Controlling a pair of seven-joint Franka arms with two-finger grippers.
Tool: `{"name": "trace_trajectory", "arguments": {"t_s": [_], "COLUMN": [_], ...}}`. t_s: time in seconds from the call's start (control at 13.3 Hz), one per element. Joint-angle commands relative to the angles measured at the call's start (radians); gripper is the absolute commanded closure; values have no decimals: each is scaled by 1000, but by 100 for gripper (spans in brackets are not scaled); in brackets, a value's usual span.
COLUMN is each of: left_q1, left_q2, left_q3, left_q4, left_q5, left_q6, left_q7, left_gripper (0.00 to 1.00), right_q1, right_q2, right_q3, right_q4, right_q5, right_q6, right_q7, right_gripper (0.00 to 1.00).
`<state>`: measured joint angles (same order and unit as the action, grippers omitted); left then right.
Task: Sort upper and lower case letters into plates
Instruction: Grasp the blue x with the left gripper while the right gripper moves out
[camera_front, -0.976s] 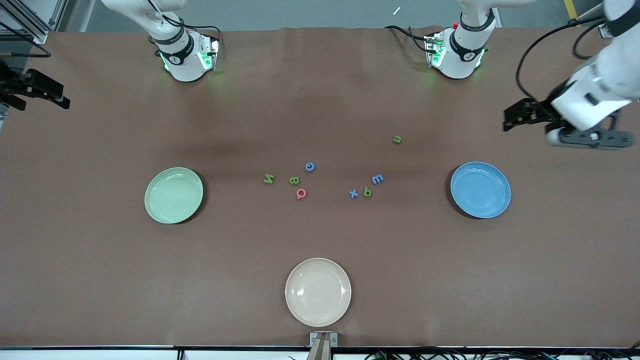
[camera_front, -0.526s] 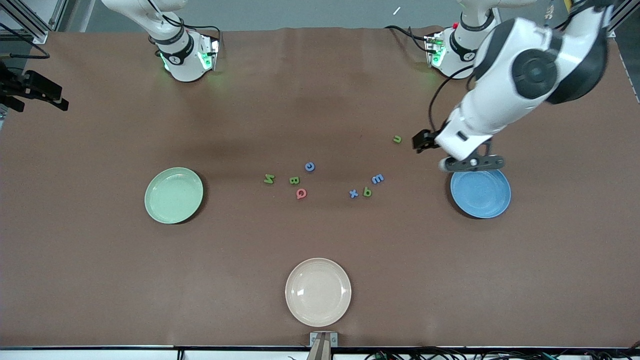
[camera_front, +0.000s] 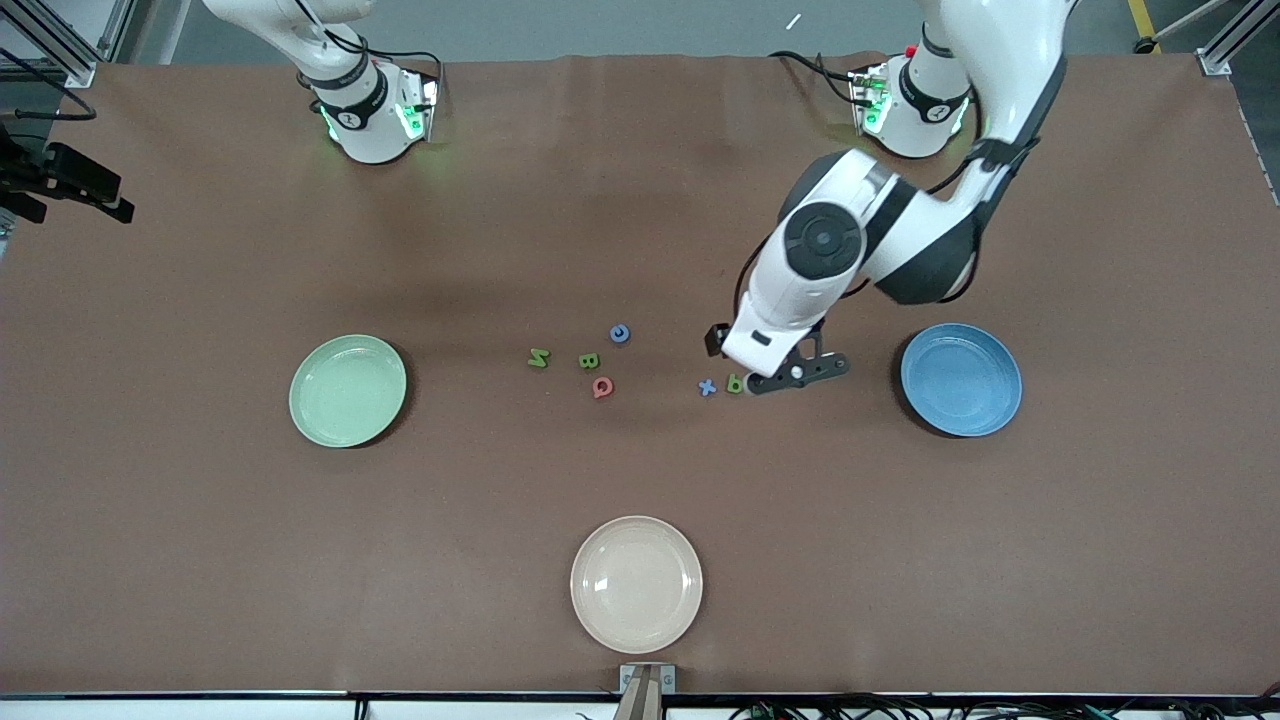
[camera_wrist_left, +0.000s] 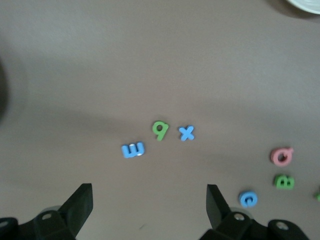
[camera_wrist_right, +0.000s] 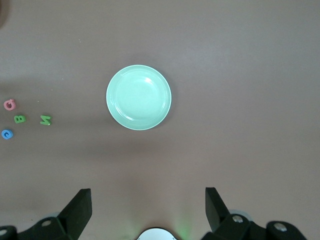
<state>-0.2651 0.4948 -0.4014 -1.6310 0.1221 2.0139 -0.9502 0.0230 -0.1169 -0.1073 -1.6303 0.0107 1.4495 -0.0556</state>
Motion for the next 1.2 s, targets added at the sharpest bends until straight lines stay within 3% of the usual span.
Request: {"name": "trace_trajectory", "arguments": {"t_s": [0.0, 0.38, 0.83, 1.13], "left_q1": [-37, -77, -77, -77], "left_q2": [137, 212, 220, 254], "left_q3": [4, 13, 16, 18], "left_q4": [120, 112, -27, -39], "left_q5": [47, 131, 172, 205], "left_q6": [12, 134, 299, 351], "left_q7": [-121, -312, -320, -338], "left_gripper": [0, 0, 0, 0], "right_q1": [-5, -11, -26, -32], "right_q2": [-26, -24, -4, 34], "right_q3": [3, 1, 1, 3], "right_q4": [-23, -23, 21, 23], "right_q5": [-6, -8, -8, 6], "right_q6": [12, 14, 3, 5], "right_q7": [-4, -47, -44, -35], "right_gripper": [0, 0, 0, 0]}}
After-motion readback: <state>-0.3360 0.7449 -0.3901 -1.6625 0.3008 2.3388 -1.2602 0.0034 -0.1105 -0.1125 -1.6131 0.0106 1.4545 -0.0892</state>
